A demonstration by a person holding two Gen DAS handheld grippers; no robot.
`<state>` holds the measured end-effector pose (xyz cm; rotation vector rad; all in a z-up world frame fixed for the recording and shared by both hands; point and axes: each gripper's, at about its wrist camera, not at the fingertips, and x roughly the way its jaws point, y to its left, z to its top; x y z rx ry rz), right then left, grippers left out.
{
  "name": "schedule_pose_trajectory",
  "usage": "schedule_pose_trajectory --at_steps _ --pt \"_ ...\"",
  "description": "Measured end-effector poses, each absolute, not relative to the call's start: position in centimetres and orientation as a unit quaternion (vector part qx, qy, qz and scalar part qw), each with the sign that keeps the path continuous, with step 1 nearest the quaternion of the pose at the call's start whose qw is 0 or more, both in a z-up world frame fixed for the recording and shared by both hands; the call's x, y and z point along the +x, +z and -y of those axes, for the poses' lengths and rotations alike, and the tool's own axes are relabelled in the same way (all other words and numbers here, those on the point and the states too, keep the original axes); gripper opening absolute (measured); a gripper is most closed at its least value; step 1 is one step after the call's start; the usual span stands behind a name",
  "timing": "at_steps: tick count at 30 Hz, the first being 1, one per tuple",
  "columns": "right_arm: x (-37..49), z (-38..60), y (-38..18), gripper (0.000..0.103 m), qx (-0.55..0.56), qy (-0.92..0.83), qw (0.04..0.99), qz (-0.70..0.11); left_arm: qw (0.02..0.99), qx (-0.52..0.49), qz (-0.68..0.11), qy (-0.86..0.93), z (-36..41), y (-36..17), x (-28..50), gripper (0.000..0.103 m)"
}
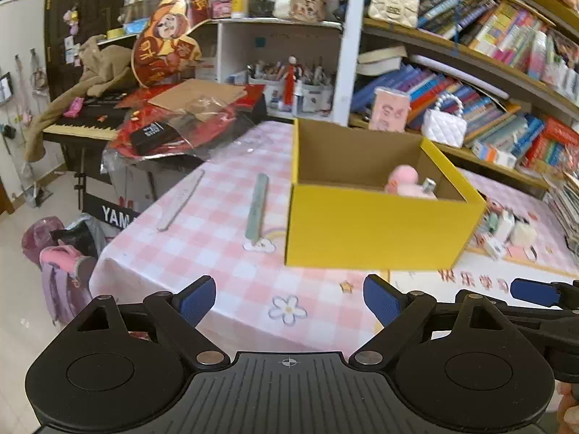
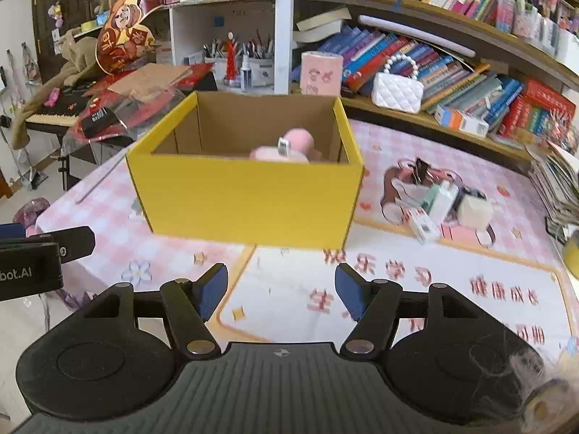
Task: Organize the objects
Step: 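Withdraw both grippers from the box toward the remaining small items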
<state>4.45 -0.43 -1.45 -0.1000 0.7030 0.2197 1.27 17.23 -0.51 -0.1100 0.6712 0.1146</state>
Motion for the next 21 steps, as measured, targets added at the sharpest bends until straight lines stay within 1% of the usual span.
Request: schedule_pose_trajectory --at_steps 4,6,21 --pt "2.6 1.1 -2.0 0.065 -0.048 0.093 0.931 -0.349 0.939 -0.045 -0.338 0.037 -16.4 -1.0 0.5 0.091" --pt "1.8 1.5 -2.2 0.068 -0.047 0.082 0.931 -0.351 0.938 -0.042 -0.343 0.026 -15.8 -1.2 0.2 0.092" --pt "-0.7 7.4 -2.9 0.07 -0.017 -0.021 0.924 -0.381 0.925 -0.026 -0.374 -0.067 -10.6 -2.4 1.3 0.092"
